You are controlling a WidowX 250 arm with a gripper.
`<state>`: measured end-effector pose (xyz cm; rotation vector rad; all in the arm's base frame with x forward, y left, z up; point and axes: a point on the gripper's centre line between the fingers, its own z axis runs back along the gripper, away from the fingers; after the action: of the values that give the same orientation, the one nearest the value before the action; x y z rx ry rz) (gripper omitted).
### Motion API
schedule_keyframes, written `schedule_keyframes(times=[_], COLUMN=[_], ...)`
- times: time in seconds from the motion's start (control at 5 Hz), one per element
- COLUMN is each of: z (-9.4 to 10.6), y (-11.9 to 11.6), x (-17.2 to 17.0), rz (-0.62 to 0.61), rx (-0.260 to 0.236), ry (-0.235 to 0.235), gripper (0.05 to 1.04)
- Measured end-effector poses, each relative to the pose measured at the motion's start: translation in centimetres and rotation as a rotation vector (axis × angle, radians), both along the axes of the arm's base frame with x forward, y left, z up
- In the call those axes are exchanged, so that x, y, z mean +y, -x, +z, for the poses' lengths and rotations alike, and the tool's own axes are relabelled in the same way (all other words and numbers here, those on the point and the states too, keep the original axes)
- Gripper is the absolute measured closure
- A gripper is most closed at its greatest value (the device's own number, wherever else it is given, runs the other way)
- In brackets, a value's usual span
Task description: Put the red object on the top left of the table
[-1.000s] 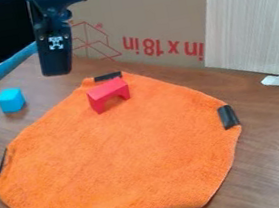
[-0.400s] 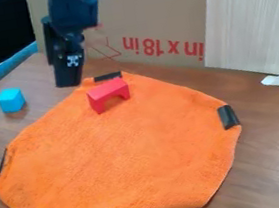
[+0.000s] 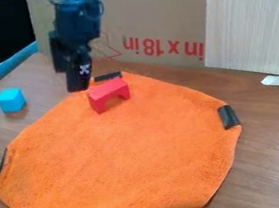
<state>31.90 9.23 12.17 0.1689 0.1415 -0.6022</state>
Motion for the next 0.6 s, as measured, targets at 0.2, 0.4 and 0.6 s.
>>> schedule_keyframes(times=[0.2,0.4,0.6], z=[-1.5,-2.7,-3.6], y=[-1.5,-2.6,-4.0], x=[0.9,1.5,1.3], rz=[0.02,0.036,0.034], rx=[-0.002,0.014,0.034], ry=[-0.028,-0.051,-0.051], gripper=[0.083,0.083,0.083])
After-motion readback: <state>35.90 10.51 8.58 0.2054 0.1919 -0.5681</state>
